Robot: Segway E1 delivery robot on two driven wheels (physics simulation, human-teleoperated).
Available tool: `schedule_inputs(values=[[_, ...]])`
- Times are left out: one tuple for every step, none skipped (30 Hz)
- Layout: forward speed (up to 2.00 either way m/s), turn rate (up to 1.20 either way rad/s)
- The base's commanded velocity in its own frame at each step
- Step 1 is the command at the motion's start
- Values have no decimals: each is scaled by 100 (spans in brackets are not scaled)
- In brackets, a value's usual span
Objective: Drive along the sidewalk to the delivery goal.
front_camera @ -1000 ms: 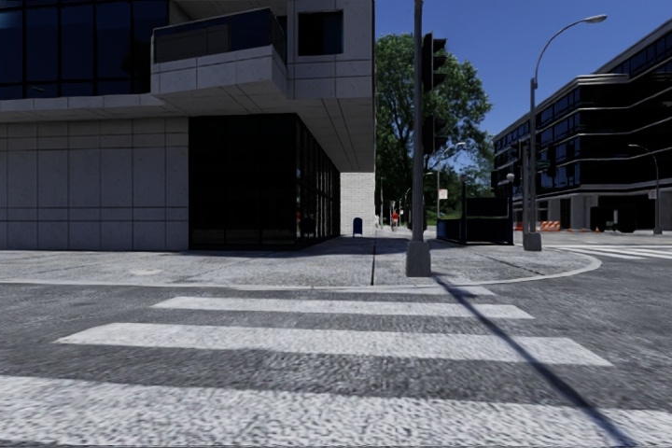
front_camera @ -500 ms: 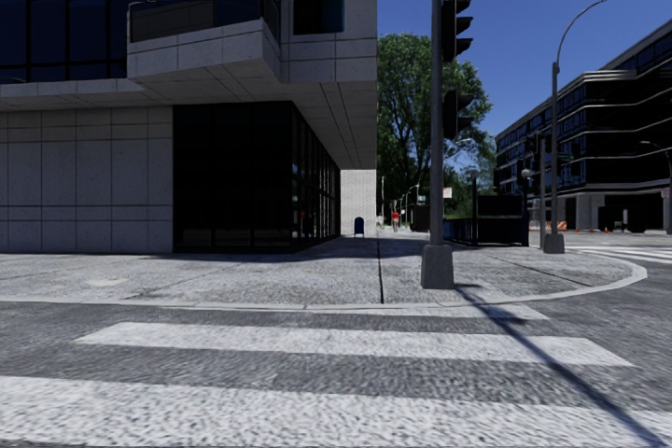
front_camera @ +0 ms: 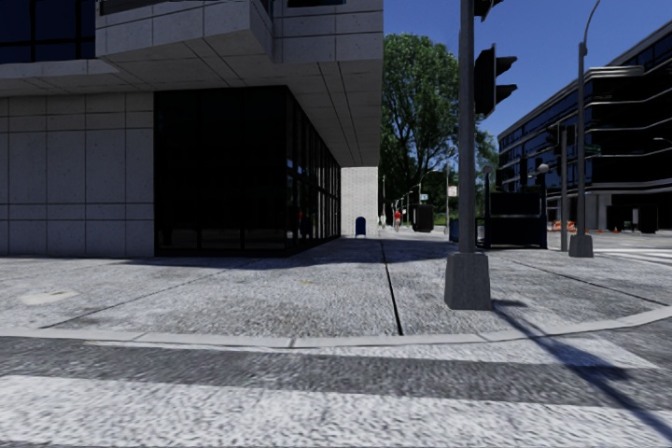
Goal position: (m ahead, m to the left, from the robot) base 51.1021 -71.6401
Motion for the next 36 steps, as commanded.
schedule_inputs(values=[[200, 0], [200, 0], [200, 0], [200, 0], [200, -7], [200, -18], [200, -18], [200, -22], [200, -24], [200, -24], [200, -24], [200, -24], [200, -26], [200, -26], [200, -35], [200, -38], [200, -38], [193, -39], [173, -40], [159, -35], [159, -35], [144, -33], [138, -29], [138, -29], [135, -24], [134, -8], [133, 0], [133, 0], [133, 0], [133, 0], [133, 0], [133, 0], [133, 0], [132, 0], [132, 0], [132, 0]])
